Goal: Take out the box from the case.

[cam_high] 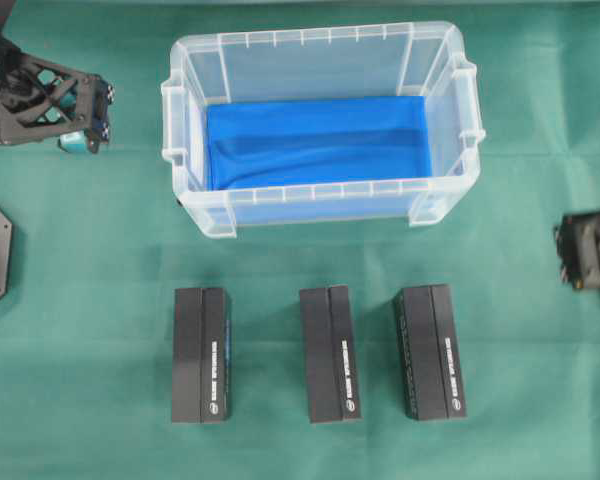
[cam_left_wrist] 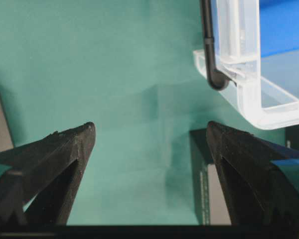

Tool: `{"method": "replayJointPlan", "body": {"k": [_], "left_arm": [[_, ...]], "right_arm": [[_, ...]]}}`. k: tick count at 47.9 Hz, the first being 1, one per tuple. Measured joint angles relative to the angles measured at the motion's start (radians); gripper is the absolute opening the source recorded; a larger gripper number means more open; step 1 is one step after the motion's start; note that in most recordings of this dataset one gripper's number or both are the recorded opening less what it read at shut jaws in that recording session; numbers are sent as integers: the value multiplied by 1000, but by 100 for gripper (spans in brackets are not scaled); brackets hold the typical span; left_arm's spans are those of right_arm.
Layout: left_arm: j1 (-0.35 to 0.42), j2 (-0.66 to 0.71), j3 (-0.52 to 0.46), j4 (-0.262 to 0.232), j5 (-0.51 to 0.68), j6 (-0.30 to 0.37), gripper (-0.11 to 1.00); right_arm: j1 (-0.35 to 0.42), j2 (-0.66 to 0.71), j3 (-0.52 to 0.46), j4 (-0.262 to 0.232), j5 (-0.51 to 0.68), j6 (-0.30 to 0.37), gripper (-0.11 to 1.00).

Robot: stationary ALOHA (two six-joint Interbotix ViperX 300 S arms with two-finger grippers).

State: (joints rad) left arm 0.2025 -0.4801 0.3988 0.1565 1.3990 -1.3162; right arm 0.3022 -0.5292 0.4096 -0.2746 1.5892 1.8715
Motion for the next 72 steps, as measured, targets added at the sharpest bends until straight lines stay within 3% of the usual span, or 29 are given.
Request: {"method": "replayJointPlan", "body": {"k": [19, 34, 49, 72], "left_arm": [[-2, 0, 0, 0, -2, 0, 93], [0, 0, 0, 2, -2, 0, 93], [0, 0, 0, 2, -2, 0, 93], [-2, 0, 0, 2, -3, 0, 93]], "right_arm": [[-324, -14, 6, 0, -44, -353, 92], [-511, 0, 5, 3, -95, -523, 92], [-612, 20, 6, 31, -138, -620, 92], [-620, 49, 6, 37, -163, -624, 92]]}}
